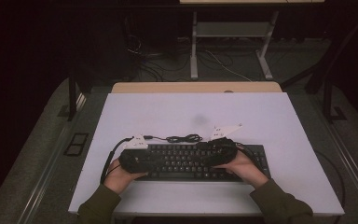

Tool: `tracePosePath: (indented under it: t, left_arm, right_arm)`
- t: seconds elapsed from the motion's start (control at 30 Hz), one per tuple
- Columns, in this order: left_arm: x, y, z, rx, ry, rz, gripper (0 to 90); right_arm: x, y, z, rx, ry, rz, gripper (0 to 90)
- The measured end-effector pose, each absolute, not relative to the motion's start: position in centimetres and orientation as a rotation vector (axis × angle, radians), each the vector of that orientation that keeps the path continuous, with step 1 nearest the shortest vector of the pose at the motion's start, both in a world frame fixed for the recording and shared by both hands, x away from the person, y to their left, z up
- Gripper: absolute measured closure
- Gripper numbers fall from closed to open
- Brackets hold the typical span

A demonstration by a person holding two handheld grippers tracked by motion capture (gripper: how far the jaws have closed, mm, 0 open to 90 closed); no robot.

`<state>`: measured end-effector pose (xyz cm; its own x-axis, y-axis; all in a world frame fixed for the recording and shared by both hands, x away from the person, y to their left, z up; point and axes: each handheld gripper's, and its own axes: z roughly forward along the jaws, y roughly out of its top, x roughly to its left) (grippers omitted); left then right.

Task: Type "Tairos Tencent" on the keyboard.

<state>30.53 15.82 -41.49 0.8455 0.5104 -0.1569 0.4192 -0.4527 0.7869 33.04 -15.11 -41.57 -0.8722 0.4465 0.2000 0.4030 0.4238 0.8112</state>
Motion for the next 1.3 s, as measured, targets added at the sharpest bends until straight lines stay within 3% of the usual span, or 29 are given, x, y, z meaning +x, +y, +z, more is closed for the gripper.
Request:
tracePosePath:
  t: [0.13, 0.23, 0.67, 1.3]
  left_arm:
    - [30.8, 16.1, -41.4, 2.094, 0.696, 0.146, 57.4]
    - [31.1, 16.3, -41.4, 2.089, 0.706, 0.153, 56.6]
    - [32.2, 16.5, -41.6, 2.102, 0.717, 0.181, 88.9]
    - [33.0, 15.4, -43.0, 2.16, 0.727, 0.17, 89.0]
  right_arm:
    - [33.0, -15.1, -41.6, 0.779, 2.61, 1.468, 39.3]
    - [33.0, -15.1, -41.6, 0.779, 2.611, 1.467, 39.0]
    - [33.1, -15.1, -41.6, 0.777, 2.611, 1.464, 39.0]
    - [33.1, -15.1, -41.7, 0.776, 2.615, 1.46, 39.0]
